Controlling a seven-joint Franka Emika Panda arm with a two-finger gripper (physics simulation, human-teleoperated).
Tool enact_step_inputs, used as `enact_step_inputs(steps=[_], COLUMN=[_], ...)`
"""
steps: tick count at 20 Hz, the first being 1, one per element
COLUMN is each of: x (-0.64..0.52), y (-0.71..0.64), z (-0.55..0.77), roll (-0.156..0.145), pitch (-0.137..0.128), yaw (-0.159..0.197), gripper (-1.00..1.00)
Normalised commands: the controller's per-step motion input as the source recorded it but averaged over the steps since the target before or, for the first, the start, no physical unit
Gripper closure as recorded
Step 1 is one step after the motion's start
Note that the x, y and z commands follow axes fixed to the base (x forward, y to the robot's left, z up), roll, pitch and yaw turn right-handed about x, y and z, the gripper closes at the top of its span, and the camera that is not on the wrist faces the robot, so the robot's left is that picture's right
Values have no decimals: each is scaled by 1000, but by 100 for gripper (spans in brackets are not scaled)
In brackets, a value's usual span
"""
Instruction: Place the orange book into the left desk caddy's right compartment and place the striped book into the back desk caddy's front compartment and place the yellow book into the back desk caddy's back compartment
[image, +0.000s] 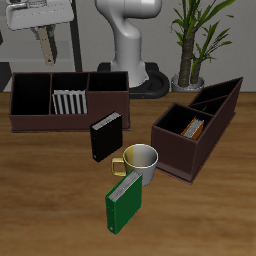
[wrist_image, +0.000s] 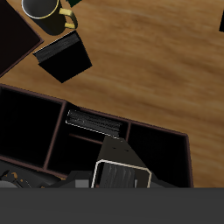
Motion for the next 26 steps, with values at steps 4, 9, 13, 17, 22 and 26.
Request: enact_step_inputs(steps=[4,9,13,17,22,26], x=[-299,-168,-129,-6,-19,-50], y=[201,192,137,229,267,25], z=[-83,49,20,-139,-135,83], roll=[85,41,-71,-95,-5,-22], pitch=[20,-5,-93,19,10,-2], yaw=[299,295,336,227,208,154], gripper=[100,100,100,100,100,100])
